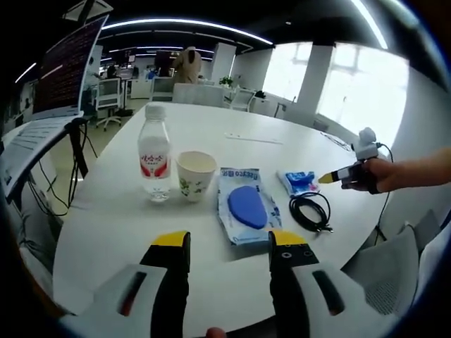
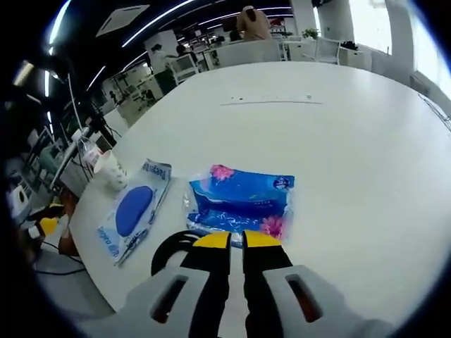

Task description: Arrange the tabletop items into an orderly group along one side of the table until the central work area is clear of visible clutter.

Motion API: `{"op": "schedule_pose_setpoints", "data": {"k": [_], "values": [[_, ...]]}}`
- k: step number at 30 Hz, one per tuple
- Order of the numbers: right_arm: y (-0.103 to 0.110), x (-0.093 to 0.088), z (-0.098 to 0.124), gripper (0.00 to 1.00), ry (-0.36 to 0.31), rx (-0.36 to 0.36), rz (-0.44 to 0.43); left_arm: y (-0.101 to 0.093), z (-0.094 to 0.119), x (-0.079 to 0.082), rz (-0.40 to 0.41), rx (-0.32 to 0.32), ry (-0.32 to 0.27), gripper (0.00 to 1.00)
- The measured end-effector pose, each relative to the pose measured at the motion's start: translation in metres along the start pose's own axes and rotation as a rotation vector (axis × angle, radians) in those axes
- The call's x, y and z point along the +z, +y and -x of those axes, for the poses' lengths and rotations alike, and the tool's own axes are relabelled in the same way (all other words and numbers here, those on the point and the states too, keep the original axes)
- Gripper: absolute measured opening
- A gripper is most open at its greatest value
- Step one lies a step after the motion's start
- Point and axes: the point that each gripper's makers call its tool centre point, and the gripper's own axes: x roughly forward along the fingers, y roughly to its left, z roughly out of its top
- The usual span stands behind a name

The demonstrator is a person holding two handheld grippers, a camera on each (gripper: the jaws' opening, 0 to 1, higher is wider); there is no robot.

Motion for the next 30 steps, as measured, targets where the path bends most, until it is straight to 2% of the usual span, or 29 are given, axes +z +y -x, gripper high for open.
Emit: {"op": "schedule_pose_setpoints", "data": {"k": [8, 23, 30], "values": [[0.020, 0.018, -0.006, 0.05, -0.009, 0.041, 0.053, -0.005, 0.001, -0.002, 0.005, -0.009, 0.001, 0.44], [0.066, 0.040, -0.035, 0.08, 0.030, 0.136, 0.192, -0.002, 0.007, -0.003, 0.017, -0.004, -0.006, 0.45], [0.077, 0.044, -0.050, 0.09, 0.048, 0.158, 0.197, -0.004, 0.009, -0.002, 0.013, -0.011, -0.010, 0.45]]}}
